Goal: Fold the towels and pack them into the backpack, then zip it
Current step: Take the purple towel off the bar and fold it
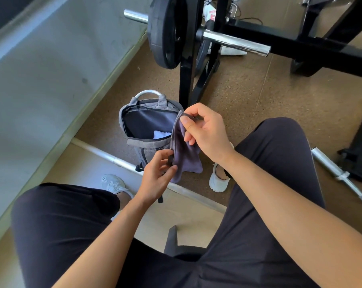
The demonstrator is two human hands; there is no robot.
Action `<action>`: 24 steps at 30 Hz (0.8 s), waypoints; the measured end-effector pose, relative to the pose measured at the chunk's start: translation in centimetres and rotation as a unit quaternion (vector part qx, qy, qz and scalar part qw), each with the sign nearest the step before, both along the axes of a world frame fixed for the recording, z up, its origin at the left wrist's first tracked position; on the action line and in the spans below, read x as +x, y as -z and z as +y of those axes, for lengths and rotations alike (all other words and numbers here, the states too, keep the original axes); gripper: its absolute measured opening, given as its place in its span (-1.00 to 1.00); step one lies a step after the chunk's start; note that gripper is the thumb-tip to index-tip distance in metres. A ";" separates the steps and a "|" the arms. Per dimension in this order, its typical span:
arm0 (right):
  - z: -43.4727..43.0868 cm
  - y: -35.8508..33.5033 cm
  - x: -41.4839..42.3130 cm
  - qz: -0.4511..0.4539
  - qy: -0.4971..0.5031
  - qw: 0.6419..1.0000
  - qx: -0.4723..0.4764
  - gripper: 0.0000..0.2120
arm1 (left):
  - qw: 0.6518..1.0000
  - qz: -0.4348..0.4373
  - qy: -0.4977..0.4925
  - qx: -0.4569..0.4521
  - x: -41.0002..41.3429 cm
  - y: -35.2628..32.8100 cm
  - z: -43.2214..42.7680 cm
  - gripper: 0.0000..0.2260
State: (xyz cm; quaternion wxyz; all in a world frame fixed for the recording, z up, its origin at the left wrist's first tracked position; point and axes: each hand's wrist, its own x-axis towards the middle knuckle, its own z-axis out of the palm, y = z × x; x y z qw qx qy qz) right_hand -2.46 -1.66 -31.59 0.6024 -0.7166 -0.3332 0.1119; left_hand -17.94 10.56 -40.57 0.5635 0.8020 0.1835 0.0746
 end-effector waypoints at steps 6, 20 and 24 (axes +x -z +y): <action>0.2 0.1 -0.1 0.018 0.003 1.000 0.012 -0.89 | 0.992 0.039 0.032 0.114 -0.1 1.4 0.7 -0.91; -0.9 2.1 4.3 0.036 0.244 0.969 -0.004 -0.91 | 0.982 0.126 -0.076 0.122 -1.7 0.7 4.2 -0.81; -1.1 3.1 5.6 0.017 0.301 0.949 -0.093 -0.92 | 0.970 0.055 -0.213 0.100 -2.1 -1.7 5.3 -0.82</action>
